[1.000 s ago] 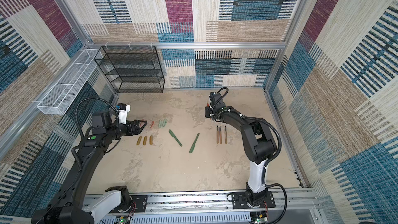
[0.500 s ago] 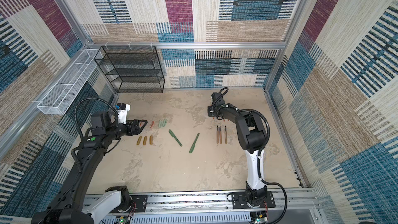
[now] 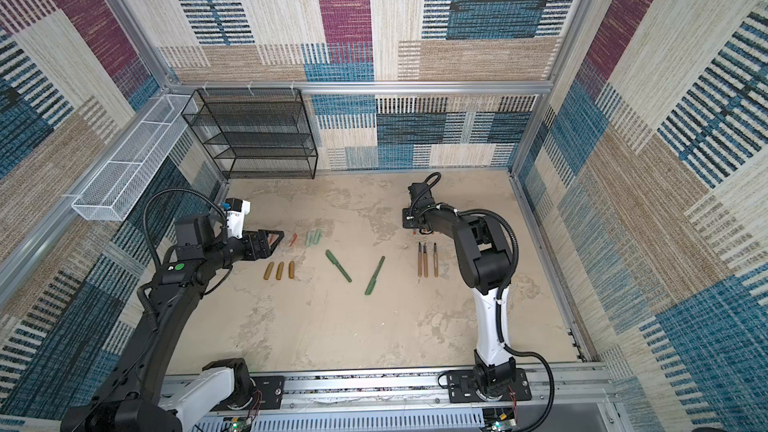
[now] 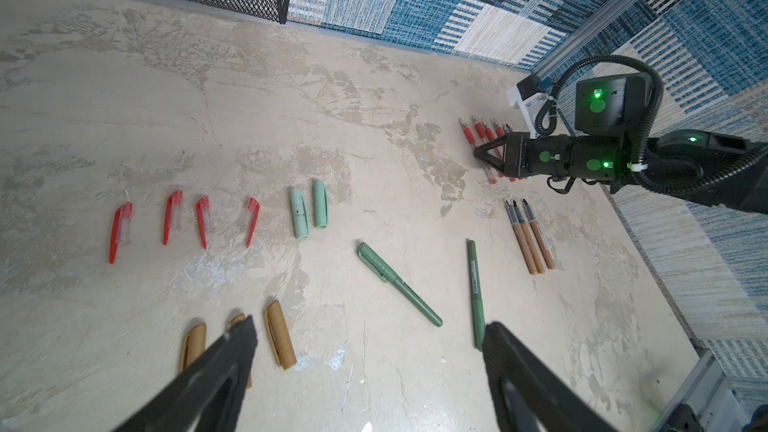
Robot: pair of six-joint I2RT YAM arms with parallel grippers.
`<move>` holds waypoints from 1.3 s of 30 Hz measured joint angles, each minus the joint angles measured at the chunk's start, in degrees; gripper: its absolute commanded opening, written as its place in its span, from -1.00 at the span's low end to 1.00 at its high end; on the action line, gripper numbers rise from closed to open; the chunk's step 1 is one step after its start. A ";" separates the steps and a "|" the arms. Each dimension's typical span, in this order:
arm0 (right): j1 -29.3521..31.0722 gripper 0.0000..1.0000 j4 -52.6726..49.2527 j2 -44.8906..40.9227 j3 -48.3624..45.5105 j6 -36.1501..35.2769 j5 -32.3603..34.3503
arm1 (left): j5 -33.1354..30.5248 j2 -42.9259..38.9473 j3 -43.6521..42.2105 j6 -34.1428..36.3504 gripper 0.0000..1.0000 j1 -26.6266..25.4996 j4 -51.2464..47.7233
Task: Open the pen caps
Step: 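Move the right gripper to a loose green pen and grasp it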
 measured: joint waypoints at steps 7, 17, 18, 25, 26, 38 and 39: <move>0.02 -0.42 -2.25 -2.54 0.81 -0.61 -0.70 | 0.00 0.17 0.07 0.00 0.78 0.11 0.00; 4.90 -0.26 -3.56 -9.97 -1.27 -0.35 -7.21 | 0.00 0.07 0.11 0.00 0.78 0.24 -0.07; 5.95 -0.23 -3.78 -10.36 -2.19 -0.24 -8.11 | 0.00 0.11 0.13 0.00 0.78 0.26 -0.07; 11.52 -0.14 -4.24 -10.78 -5.27 1.62 -14.08 | 0.00 0.07 -0.11 -0.02 0.78 0.35 0.28; 12.33 -0.14 -4.22 -10.51 -5.27 1.77 -14.58 | 0.00 0.04 -0.11 -0.02 0.78 0.37 0.31; 15.80 -0.18 -3.78 -9.57 -12.00 2.78 -17.16 | 0.00 -0.31 -0.55 0.00 0.78 0.63 0.68; 15.85 -0.18 -3.67 -9.92 -12.55 2.84 -17.14 | 0.00 -0.24 -0.55 0.00 0.78 0.63 0.68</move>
